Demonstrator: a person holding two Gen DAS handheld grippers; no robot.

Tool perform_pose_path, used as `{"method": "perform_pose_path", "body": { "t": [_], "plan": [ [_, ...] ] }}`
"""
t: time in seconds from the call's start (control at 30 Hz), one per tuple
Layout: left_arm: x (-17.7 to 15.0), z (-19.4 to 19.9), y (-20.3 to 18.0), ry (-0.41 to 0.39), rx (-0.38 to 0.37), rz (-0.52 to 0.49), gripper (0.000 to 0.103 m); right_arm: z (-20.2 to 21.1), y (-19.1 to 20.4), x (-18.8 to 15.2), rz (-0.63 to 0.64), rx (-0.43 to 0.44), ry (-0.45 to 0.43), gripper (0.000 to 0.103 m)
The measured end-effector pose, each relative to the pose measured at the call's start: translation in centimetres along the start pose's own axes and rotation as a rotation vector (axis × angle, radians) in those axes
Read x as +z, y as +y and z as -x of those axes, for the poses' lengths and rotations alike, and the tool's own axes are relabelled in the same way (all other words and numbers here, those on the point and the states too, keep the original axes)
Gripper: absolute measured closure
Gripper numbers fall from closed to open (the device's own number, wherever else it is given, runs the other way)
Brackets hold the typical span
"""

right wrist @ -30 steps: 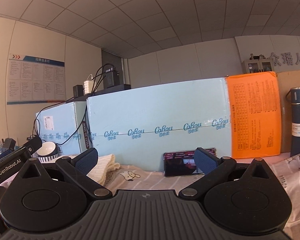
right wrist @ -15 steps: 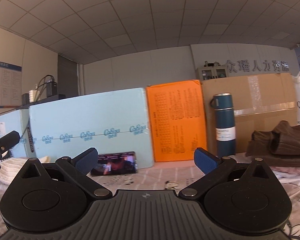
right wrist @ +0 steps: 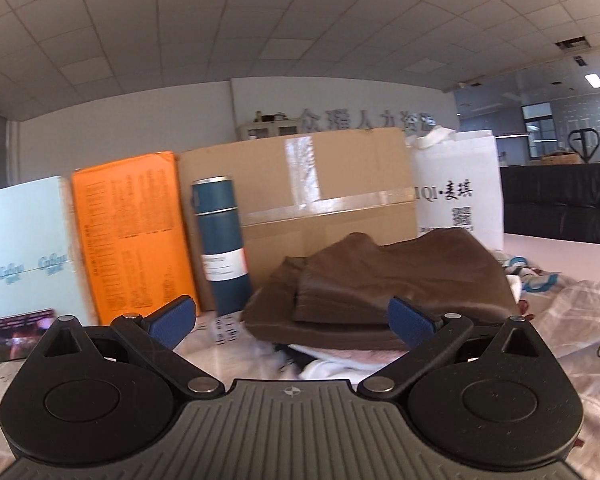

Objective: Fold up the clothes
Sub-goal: 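Move both tools toward the brown leather jacket beside the thermos, then grasp the brown leather jacket with both grippers and lift it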

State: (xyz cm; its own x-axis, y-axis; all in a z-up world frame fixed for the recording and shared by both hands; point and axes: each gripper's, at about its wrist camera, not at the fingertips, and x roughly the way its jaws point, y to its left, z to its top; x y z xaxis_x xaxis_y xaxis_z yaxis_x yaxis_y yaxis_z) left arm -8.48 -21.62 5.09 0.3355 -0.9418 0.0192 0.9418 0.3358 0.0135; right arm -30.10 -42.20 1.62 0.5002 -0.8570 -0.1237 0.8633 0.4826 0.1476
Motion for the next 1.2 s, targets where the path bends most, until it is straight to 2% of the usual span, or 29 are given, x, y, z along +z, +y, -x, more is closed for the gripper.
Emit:
{"method": "perform_pose_path", "body": {
  "t": [0.13,0.33,0.37,0.4,0.43,0.5,0.6,0.67,0.73,0.93,1.03,1.13,1.2],
  "plan": [
    [-0.1,-3.6,-0.3,0.063,-0.097,0.2,0.0,-4.3,-0.9,1.0,-0.011,-0.107,0.022,0.0],
    [-2.6,-9.3,-0.3,0.221,-0.294,0.452,0.0,-10.4,-1.1,0.7,0.089,-0.235,0.114,0.003],
    [-3.1,-10.2,-0.3,0.247,-0.327,0.494,0.001,-10.7,-1.4,0.5,0.08,-0.238,0.121,0.008],
    [-3.5,-11.3,-0.4,0.276,-0.383,0.542,0.001,-10.8,-1.8,0.3,0.07,-0.24,0.118,0.025],
    [-3.9,-12.4,-0.5,0.304,-0.445,0.592,0.001,-10.7,-2.2,0.1,0.061,-0.243,0.116,0.034],
    [-4.6,-14.6,-1.1,0.344,-0.544,0.689,0.001,-10.3,-2.9,0.1,0.051,-0.244,0.115,0.067],
    [-5.5,-17.6,-2.5,0.373,-0.654,0.789,0.001,-9.0,-4.2,0.6,0.032,-0.267,0.081,0.084],
    [-5.9,-19.6,-3.7,0.382,-0.681,0.814,0.001,-7.9,-5.1,1.0,0.014,-0.314,0.031,0.085],
    [-6.2,-21.3,-4.6,0.397,-0.676,0.832,0.001,-7.1,-6.3,1.1,-0.012,-0.355,-0.005,0.085],
    [-6.7,-25.1,-7.1,0.456,-0.67,0.812,0.001,-6.3,-10.4,1.1,-0.158,-0.421,-0.036,0.085],
    [-6.7,-26.3,-8.1,0.477,-0.719,0.811,0.001,-5.6,-11.7,1.3,-0.211,-0.442,-0.065,0.085],
    [-6.5,-27.5,-9.5,0.516,-0.781,0.811,0.001,-5.3,-12.4,1.3,-0.255,-0.399,-0.055,0.08],
    [-6.2,-28.3,-10.5,0.53,-0.799,0.798,0.0,-5.1,-12.3,1.3,-0.262,-0.367,-0.062,0.064]
  ]
}}
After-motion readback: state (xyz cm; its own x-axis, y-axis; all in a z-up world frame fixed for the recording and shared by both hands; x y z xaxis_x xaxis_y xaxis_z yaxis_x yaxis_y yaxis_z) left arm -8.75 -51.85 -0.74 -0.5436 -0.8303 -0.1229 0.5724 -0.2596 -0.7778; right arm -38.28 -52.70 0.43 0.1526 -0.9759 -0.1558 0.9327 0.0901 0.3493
